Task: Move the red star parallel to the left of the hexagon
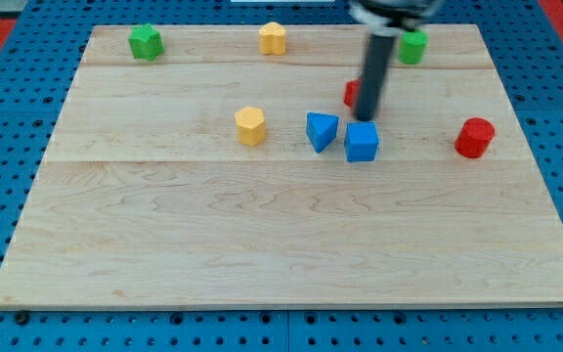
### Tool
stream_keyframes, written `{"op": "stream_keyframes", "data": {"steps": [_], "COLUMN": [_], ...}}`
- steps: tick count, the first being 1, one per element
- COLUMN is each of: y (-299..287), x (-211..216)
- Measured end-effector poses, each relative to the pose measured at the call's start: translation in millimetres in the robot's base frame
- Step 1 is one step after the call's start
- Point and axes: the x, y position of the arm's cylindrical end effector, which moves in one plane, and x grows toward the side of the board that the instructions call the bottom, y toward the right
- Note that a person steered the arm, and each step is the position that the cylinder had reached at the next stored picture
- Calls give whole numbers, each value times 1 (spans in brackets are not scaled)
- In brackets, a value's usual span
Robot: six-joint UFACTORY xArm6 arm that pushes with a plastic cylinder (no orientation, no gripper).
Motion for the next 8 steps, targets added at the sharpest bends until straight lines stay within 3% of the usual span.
{"op": "stream_keyframes", "data": {"steps": [2,3,5,7,8], "y": [91,91,-116,-158,-222], "x": [-4,-39,-12,-59,-21]}}
